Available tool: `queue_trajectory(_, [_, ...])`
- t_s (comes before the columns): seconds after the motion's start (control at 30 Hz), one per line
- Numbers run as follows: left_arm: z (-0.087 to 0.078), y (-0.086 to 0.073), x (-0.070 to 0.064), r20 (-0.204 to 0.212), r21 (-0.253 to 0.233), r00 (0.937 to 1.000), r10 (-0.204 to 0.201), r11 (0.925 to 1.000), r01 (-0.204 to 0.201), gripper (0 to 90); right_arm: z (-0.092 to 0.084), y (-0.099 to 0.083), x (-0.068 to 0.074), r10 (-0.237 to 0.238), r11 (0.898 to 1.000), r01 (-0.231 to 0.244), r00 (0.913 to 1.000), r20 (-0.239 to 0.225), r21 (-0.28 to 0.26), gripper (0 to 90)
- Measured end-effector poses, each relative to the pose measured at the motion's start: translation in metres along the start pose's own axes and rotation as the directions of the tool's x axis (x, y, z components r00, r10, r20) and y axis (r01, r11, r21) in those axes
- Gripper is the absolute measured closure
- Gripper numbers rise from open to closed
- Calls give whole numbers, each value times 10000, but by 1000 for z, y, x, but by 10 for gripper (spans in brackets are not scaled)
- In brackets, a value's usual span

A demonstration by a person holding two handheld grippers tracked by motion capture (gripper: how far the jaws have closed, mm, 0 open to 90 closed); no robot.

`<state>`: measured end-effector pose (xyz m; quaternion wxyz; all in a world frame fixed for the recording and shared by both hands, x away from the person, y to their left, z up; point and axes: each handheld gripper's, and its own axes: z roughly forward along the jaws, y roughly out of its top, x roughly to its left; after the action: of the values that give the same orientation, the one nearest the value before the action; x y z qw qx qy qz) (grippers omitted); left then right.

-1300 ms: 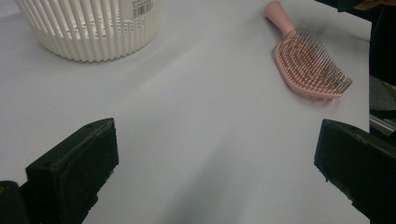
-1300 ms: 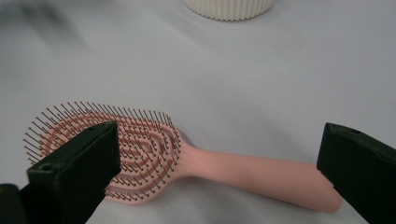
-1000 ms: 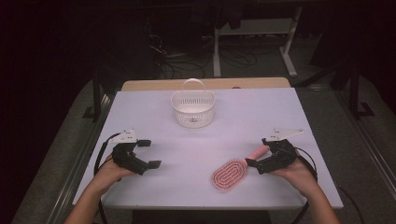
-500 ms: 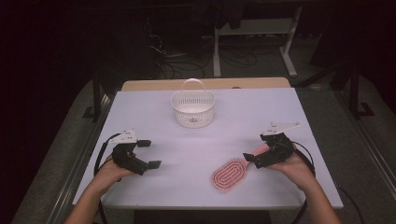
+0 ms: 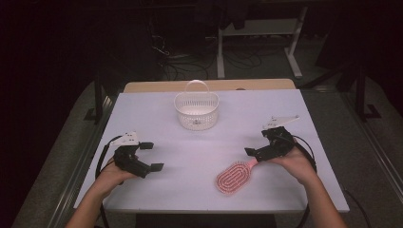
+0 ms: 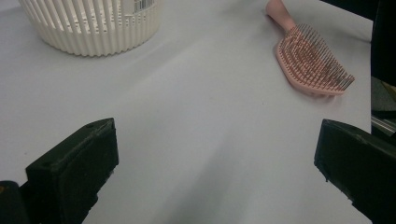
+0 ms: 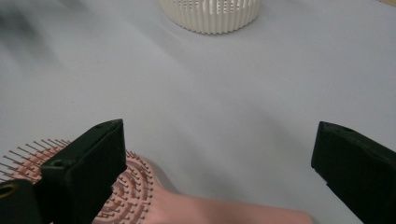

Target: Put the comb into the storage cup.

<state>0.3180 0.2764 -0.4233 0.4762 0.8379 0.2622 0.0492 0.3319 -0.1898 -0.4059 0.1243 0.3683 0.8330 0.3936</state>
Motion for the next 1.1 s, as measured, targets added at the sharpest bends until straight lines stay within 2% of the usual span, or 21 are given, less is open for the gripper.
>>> queue_trajectory(0.4, [-1,0,0,-11,-26,10000,-17,10000,17,0,11,12,-12,106,9995,-108,9999,79,281,160])
queue_trajectory(0.7, [-1,-1,0,-4,-24,10000,-16,10000,16,0,20,20,-22,207,9988,-209,9998,52,447,305])
queue_trajectory(1.1, [-1,-1,0,-26,10,10000,7,10000,-7,0,27,17,-31,352,9949,-369,9992,205,944,513])
